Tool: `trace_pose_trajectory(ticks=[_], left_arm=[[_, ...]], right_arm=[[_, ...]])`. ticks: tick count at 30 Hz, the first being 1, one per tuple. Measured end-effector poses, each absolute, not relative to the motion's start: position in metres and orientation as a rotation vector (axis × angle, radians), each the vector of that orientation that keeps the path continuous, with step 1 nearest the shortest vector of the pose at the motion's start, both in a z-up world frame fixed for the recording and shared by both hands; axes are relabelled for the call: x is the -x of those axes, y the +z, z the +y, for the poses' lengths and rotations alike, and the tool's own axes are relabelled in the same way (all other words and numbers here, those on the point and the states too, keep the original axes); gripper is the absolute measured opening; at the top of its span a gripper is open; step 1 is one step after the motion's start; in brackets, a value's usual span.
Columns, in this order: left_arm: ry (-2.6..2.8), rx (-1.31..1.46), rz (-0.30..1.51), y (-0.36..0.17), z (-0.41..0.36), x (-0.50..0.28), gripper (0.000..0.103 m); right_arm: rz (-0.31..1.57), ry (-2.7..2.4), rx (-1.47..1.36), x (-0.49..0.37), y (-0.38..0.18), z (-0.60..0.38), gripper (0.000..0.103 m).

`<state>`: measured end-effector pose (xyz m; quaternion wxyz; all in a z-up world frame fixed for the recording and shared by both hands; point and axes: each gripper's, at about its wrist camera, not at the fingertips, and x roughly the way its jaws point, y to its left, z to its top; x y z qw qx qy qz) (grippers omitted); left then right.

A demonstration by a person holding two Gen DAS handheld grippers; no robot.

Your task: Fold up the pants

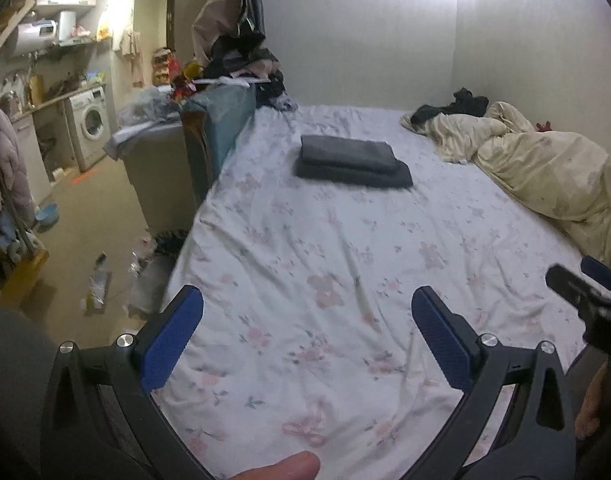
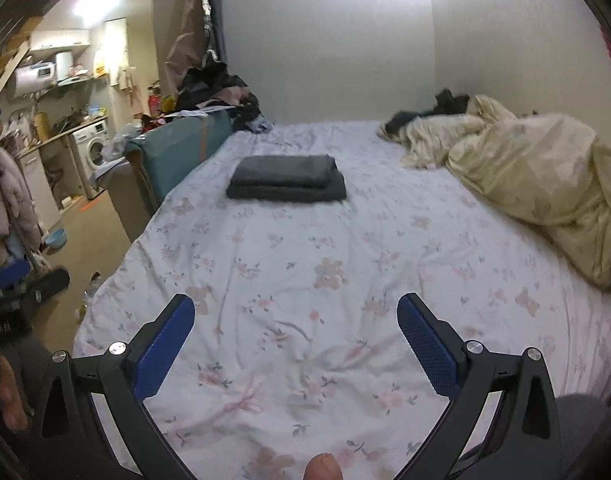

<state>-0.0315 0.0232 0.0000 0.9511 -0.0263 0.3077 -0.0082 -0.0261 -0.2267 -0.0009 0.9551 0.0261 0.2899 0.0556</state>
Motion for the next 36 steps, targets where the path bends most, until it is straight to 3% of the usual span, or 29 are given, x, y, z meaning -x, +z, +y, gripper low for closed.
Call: trace_pose_trajectory(ticks=[36], left_arm=[[-0.037,0.021,0.582,0.004,0.012,0.031,0.103]], right_arm=[[0.643,0.133,-0.04,0.021,-0.016,-0.21,0.103]])
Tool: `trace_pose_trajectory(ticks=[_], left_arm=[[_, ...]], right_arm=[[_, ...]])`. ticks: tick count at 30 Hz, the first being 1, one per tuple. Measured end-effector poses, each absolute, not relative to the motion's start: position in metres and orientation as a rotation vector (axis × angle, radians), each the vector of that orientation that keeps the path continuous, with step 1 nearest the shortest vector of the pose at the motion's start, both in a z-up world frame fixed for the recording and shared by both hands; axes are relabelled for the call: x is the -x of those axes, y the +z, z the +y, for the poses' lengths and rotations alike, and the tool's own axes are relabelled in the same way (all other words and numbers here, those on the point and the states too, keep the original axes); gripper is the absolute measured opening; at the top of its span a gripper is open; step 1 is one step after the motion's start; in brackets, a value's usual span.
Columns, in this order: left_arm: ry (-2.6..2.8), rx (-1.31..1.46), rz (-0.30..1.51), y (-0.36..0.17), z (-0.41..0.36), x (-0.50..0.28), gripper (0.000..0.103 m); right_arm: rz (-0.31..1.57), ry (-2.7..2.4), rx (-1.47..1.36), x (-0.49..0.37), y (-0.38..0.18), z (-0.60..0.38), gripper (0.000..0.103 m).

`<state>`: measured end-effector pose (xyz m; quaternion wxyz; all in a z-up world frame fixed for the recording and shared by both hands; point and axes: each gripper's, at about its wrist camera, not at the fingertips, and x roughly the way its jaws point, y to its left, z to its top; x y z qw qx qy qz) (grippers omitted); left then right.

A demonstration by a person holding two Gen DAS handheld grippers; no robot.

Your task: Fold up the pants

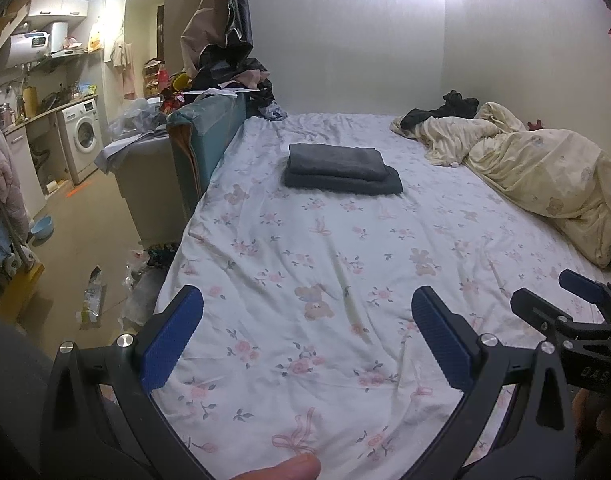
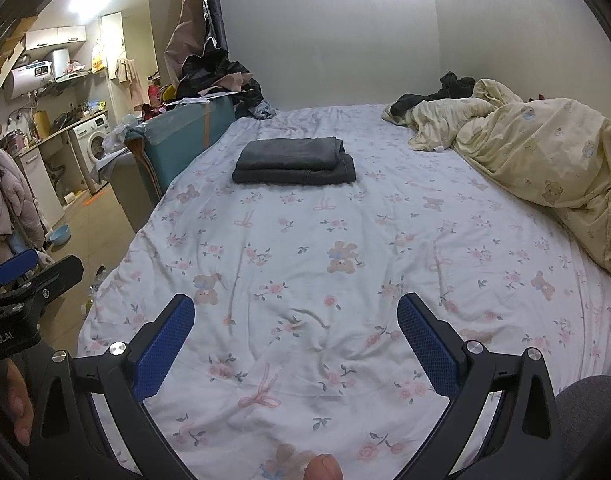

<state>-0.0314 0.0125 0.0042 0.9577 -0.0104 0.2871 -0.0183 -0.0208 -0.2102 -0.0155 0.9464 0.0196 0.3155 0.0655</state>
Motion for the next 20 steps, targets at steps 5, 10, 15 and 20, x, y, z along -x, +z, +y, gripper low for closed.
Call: trace_pose_trajectory(ticks=[5,10,15,20], left_arm=[[-0.039,0.024,0.581,0.0037,0.013,0.0315,0.103],[-0.044,0.02,0.587,0.0035,0.0124,0.0315,0.103],[-0.045,0.02,0.589,0.0034,0.0124,0.0315,0.103],[-0.05,0.022,0.598,0.0022,0.0113,0.0308,0.103]], right_arm=[[0.642,0.134,-0.042,0.0204,-0.0153,-0.211,0.103],[0.644,0.13,-0.041,0.0202,-0.0152,-0.2108,0.103],[0.646,0.13,-0.046,0.0197,-0.015,-0.2119,0.103],[0.649,0.137,-0.05,0.0191,-0.0154,-0.2125,0.103]])
